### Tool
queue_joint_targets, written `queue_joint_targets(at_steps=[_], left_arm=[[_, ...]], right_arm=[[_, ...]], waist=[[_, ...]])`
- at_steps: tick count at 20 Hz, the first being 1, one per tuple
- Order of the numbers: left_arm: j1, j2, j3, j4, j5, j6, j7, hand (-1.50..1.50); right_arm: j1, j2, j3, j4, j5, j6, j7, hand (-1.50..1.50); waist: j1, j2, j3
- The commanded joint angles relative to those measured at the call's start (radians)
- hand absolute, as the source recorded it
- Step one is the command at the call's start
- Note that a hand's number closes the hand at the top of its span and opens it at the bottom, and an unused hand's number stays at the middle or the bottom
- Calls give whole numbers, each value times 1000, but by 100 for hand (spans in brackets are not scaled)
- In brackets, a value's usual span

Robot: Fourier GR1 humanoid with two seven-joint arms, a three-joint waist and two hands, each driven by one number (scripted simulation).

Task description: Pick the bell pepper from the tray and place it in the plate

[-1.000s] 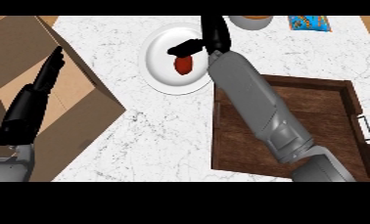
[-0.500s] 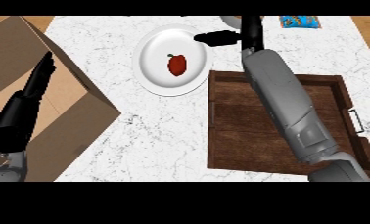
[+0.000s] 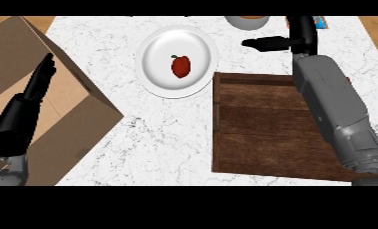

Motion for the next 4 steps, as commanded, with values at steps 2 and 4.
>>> queue_joint_targets(at_steps=[2,4], left_arm=[[116,-38,-10,110,-3,-1,-47,0],[113,-42,-13,116,-14,2,-49,0]], right_arm=[[44,-56,-31,48,-20,88,-83,-150],[30,-90,-39,68,-20,114,-88,-150]], waist=[[1,11,-37],[3,13,-37]])
